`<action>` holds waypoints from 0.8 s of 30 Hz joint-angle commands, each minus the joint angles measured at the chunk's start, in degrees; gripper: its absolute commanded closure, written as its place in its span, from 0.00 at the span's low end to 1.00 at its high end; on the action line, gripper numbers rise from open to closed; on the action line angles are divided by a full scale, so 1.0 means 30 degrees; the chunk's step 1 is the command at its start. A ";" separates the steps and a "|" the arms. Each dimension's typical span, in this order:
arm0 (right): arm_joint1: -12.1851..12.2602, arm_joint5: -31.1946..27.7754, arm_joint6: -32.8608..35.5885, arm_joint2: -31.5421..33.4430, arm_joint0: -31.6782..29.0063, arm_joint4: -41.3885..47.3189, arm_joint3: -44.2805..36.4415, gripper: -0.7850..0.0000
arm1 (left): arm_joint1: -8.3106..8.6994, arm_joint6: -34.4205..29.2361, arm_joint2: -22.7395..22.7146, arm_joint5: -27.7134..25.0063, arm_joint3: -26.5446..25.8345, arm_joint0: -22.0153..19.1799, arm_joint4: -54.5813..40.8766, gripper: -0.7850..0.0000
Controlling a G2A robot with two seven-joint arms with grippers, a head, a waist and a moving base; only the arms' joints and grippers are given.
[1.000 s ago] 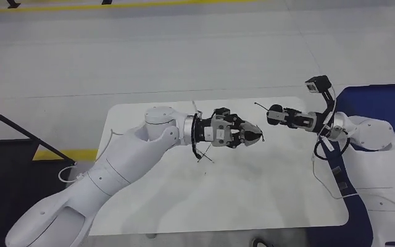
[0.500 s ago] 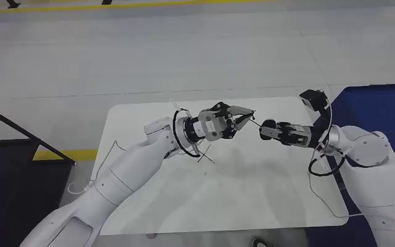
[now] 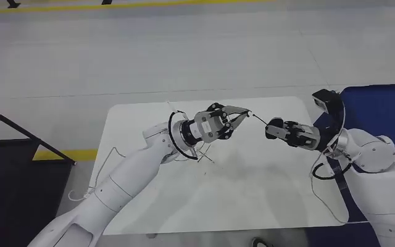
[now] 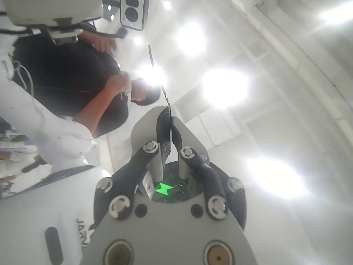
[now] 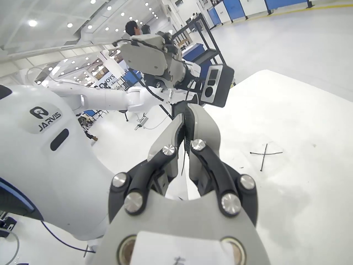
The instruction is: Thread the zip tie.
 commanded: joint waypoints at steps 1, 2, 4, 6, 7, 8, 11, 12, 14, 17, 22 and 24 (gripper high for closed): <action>0.0190 -0.0560 -0.0563 0.0243 -0.0136 -0.0778 0.0161 1.00 | -0.0054 0.0672 -0.0183 0.0367 -0.0113 0.0164 -0.0296 1.00; 0.0273 -0.0853 -0.0856 0.0326 -0.0176 -0.1175 0.0316 1.00 | -0.0099 0.0682 -0.0222 0.0816 -0.0176 0.0322 -0.0749 1.00; 0.0426 -0.1323 -0.1326 0.0288 -0.0211 -0.1890 0.0371 1.00 | -0.0154 0.1084 -0.0382 0.1121 -0.0229 0.0350 -0.0703 1.00; 0.0577 -0.1762 -0.1765 0.0151 -0.0250 -0.2513 0.0365 1.00 | -0.0219 0.1269 -0.0467 0.1215 -0.0303 0.0494 -0.0565 1.00; 0.0647 -0.1951 -0.1955 0.0057 -0.0285 -0.2652 0.0370 1.00 | -0.0259 0.1337 -0.0508 0.1305 -0.0289 0.0536 -0.0547 1.00; 0.0721 -0.2099 -0.2103 -0.0036 -0.0305 -0.2843 0.0340 1.00 | -0.0301 0.1390 -0.0555 0.1339 -0.0261 0.0557 -0.0493 1.00; 0.0928 -0.2455 -0.2460 -0.0330 -0.0371 -0.3038 0.0271 1.00 | -0.0437 0.1713 -0.0614 0.1426 -0.0094 0.0562 -0.0182 1.00; 0.1017 -0.2595 -0.2600 -0.0433 -0.0377 -0.3012 0.0252 1.00 | -0.0505 0.1848 -0.0639 0.1392 -0.0040 0.0562 -0.0062 1.00; 0.1134 -0.2762 -0.2767 -0.0565 -0.0383 -0.2992 0.0196 1.00 | -0.0595 0.1895 -0.0661 0.1511 0.0050 0.0595 -0.0106 1.00; 0.1346 -0.2987 -0.2992 -0.0688 -0.0383 -0.2899 0.0254 1.00 | -0.0738 0.2113 -0.0731 0.1571 0.0136 0.0584 0.0086 1.00; 0.1705 -0.3262 -0.3267 -0.0766 -0.0426 -0.2822 0.0329 1.00 | -0.0969 0.2286 -0.0854 0.1840 0.0355 0.0636 0.0164 1.00; 0.1836 -0.3330 -0.3336 -0.0829 -0.0449 -0.2771 0.0379 1.00 | -0.1055 0.2192 -0.0903 0.1927 0.0322 0.0655 0.0262 1.00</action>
